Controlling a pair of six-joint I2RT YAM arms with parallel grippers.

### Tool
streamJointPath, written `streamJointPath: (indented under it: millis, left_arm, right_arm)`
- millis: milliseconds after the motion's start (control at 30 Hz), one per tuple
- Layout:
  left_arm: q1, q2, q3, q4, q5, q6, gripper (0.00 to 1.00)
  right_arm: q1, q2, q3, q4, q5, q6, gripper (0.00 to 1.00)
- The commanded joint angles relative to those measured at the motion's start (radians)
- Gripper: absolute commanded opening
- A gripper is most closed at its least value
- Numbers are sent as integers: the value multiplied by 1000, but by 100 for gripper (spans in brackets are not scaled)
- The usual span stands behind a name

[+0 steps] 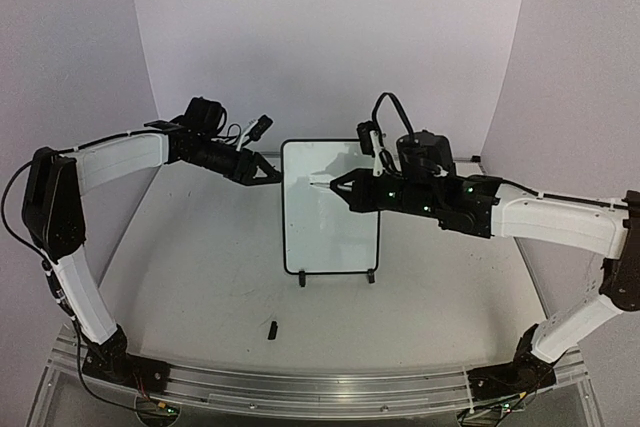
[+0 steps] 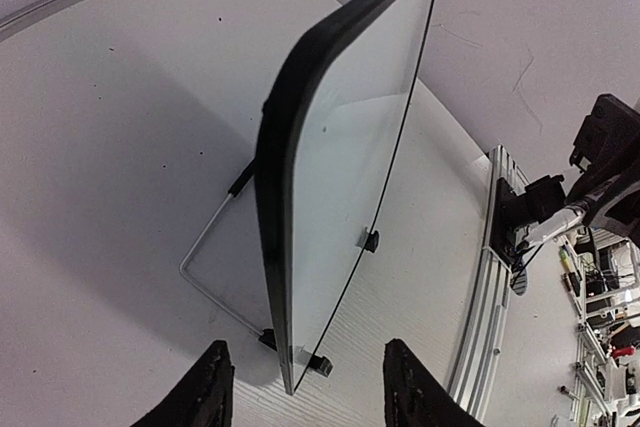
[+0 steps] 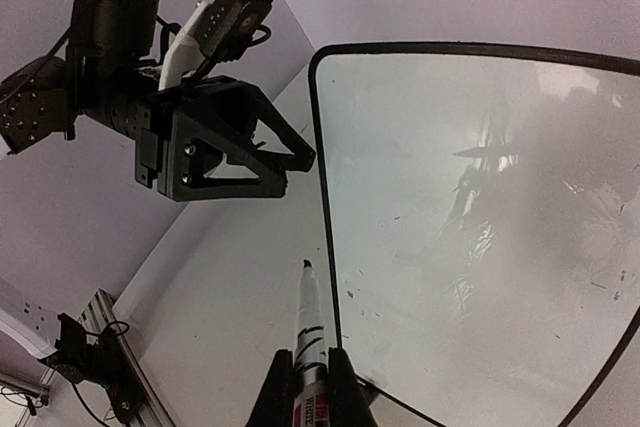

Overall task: Write a sentence on the whiteboard
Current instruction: Hold the whiteboard at the center of the board.

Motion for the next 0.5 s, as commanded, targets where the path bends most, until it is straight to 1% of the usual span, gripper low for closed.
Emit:
streamJointPath:
  millis: [0,133,233,367,467]
  left_arm:
    - [0,15,40,34,54,47,43]
    - [0,29,53,29,18,58,42]
    - [0,46,72,24,22,59,42]
    - [-1,61,85,26,23,62,37]
    - [-2,66,93,26,23,64,31]
  right_arm:
    - [-10,67,111,43,-10,-34,0]
    - [-16,115,158,64,-41,-32,0]
    - [-18,135,173,77,-54,-27,0]
    - [-23,145,182,84,-51,-26,0]
    - [-25,154,191,84,-36,-35,0]
